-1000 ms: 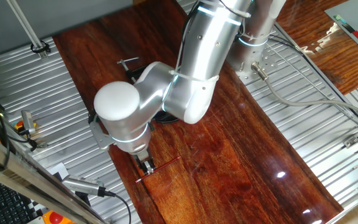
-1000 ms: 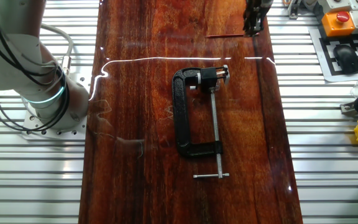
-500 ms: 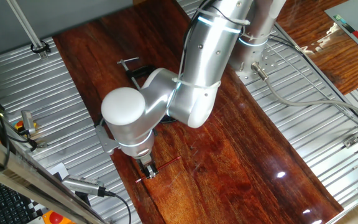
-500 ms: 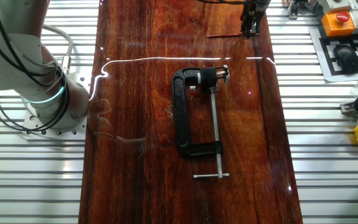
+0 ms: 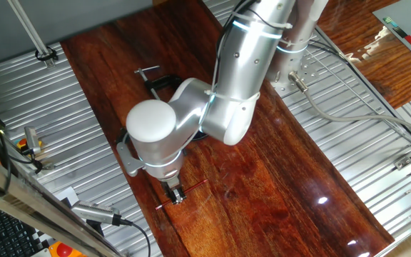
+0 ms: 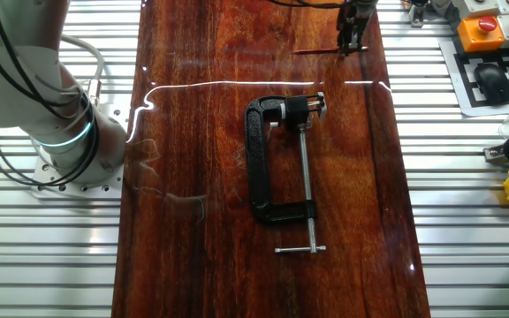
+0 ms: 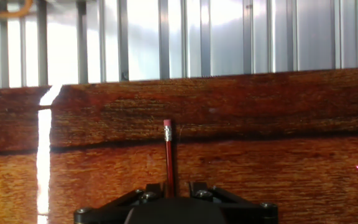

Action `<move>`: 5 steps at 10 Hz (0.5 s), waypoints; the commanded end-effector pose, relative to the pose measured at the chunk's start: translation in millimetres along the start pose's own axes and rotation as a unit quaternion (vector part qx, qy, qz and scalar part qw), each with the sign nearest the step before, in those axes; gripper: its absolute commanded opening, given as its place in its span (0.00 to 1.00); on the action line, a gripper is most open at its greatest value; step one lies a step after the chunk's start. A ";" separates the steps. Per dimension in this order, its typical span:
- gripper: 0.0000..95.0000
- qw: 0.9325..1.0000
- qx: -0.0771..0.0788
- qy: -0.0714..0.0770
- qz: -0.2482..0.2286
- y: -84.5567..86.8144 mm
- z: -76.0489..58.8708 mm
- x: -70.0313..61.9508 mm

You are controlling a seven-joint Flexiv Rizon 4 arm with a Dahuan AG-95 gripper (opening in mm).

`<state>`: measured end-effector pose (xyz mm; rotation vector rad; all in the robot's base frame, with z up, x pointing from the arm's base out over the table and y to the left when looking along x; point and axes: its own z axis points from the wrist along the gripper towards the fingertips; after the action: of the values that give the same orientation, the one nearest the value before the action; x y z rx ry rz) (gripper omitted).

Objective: Insert the pencil into the pencil sharpener

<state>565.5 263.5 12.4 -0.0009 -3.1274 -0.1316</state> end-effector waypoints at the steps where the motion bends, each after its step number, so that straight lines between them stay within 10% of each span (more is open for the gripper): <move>1: 0.20 1.000 -0.001 -0.001 -0.002 0.6 1.0 -0.1; 5: 0.20 1.000 0.001 -0.002 -0.002 5.4 2.8 -0.8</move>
<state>566.8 270.3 9.5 0.0060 -3.1333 -0.1276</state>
